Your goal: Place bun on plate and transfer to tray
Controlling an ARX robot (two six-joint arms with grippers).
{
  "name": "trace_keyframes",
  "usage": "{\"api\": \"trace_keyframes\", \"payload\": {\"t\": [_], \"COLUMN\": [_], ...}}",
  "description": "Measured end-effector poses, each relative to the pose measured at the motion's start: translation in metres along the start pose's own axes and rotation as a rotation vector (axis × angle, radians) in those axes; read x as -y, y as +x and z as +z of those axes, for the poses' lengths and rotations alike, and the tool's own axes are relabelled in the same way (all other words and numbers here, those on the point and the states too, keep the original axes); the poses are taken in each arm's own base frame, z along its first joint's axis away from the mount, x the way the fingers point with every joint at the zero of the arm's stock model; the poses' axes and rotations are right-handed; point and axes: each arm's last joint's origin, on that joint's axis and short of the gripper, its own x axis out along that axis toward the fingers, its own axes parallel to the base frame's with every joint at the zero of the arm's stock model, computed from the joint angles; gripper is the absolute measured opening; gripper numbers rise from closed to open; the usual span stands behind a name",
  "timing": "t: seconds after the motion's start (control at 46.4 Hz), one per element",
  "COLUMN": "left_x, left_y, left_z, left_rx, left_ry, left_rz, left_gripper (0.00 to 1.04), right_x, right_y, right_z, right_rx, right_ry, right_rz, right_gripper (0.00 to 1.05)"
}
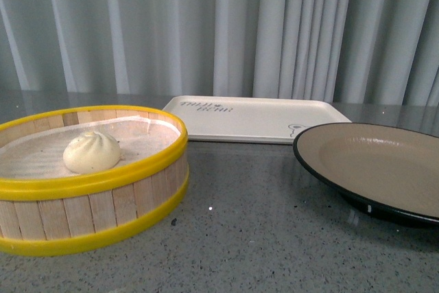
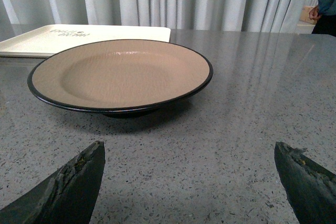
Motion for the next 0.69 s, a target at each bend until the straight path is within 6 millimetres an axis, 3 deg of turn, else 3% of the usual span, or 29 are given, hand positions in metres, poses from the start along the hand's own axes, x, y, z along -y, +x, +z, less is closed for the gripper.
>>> {"api": "trace_keyframes", "payload": {"t": [0.216, 0.324, 0.475, 0.583, 0.69], "left_x": [0.000, -0.003, -0.010, -0.010, -0.002], "left_y": [0.000, 0.006, 0.021, 0.038, 0.063], "left_z": [0.000, 0.002, 0.052, 0.082, 0.098], "left_rx": [-0.001, -0.056, 0.156, 0.255, 0.212], "left_ry": [-0.001, -0.217, -0.399, -0.373, -0.308], "left_rz": [0.006, 0.181, 0.040, -0.093, -0.279], "left_gripper": [0.98, 0.98, 0.98, 0.98, 0.98], "right_x": [0.000, 0.000, 0.000, 0.000, 0.000], "right_y": [0.000, 0.000, 0.000, 0.000, 0.000], "right_z": [0.000, 0.000, 0.000, 0.000, 0.000], "right_rx": [0.000, 0.000, 0.000, 0.000, 0.000], "right_ry": [0.000, 0.000, 0.000, 0.000, 0.000], "right_rz": [0.000, -0.001, 0.000, 0.000, 0.000], "right_gripper": [0.96, 0.96, 0.96, 0.96, 0.96]}}
